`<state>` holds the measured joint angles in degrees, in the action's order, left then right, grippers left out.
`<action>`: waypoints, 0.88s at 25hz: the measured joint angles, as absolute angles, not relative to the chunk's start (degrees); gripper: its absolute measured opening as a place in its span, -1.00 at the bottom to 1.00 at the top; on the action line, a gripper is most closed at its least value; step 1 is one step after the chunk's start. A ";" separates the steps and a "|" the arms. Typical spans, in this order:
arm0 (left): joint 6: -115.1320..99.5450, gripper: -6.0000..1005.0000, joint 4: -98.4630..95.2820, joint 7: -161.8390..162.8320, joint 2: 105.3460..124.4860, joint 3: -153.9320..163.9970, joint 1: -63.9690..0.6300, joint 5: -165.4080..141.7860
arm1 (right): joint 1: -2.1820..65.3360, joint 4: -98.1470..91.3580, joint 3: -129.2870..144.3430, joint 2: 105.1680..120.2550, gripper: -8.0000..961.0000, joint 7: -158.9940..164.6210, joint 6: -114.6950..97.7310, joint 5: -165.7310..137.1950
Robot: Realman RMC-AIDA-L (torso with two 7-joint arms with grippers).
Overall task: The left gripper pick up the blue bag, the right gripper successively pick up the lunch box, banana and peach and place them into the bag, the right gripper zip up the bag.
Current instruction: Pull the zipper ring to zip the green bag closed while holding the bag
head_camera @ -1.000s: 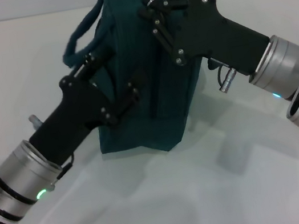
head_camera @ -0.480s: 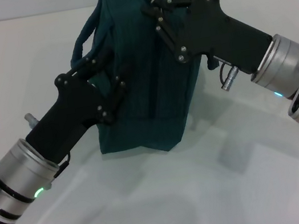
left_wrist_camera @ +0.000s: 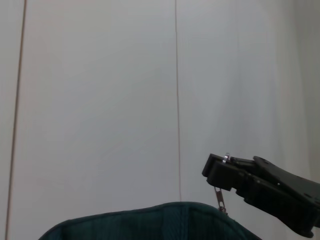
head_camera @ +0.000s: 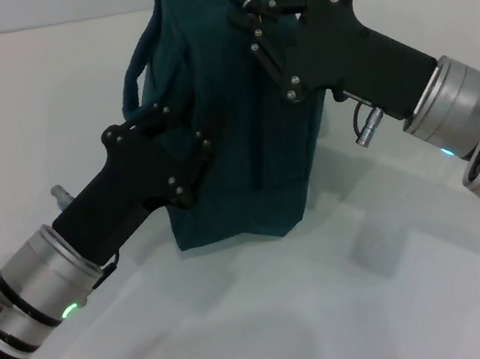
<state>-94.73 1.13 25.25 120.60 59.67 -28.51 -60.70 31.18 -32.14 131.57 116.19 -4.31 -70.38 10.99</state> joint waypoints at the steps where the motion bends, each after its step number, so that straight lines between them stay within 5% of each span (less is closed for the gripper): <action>1: -94.74 -0.27 1.13 25.25 120.58 59.64 -28.41 -60.67 | 31.18 -32.10 131.60 116.19 -0.81 -4.28 -70.42 10.99; 4: -94.79 -0.28 1.14 25.25 120.53 59.44 -28.14 -60.60 | 31.18 -32.03 131.63 116.19 -0.81 -3.61 -70.45 10.99; 7: -94.74 -0.63 1.14 25.23 120.45 59.51 -28.09 -60.63 | 31.22 -31.87 131.69 116.19 -0.81 -2.29 -70.49 10.95; 13: -95.07 -0.85 -0.34 22.88 120.15 59.84 -26.16 -61.23 | 31.47 -31.27 134.02 116.19 -0.81 -0.41 -71.13 10.22; 22: -95.62 -0.88 -1.85 13.73 120.23 59.84 -21.05 -61.25 | 33.93 -29.78 134.67 116.20 -0.80 13.41 -72.22 10.58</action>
<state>-95.62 -1.85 13.73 120.23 59.84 -21.05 -61.25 33.93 -29.78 134.67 116.20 13.41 -72.22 10.58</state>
